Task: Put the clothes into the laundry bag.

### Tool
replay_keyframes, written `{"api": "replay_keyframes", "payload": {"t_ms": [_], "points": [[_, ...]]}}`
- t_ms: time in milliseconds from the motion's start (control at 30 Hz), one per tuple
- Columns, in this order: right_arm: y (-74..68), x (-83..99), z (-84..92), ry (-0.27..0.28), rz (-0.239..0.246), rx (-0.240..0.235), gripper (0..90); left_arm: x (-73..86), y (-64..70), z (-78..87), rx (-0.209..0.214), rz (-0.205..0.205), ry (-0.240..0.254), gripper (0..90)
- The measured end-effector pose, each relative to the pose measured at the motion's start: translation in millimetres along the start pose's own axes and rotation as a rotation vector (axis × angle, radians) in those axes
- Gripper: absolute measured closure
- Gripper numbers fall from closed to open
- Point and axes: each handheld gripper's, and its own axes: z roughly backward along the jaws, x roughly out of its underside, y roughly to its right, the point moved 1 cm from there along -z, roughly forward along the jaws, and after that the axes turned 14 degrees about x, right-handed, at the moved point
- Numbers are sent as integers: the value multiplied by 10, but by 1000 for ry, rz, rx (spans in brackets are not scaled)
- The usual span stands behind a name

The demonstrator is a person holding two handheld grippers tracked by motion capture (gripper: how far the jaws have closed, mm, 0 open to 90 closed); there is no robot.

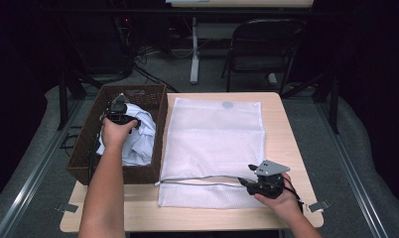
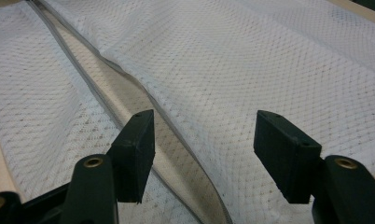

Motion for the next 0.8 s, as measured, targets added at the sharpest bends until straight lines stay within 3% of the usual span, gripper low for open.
{"api": "replay_keyframes", "payload": {"t_ms": [433, 800], "points": [[-4, -1, -2, 2, 5, -5, 385, 6, 27, -109, -71, -17, -32, 156], [-17, 2, -9, -5, 14, -10, 384, 23, -73, -125, -52, 0, -58, 131]]}}
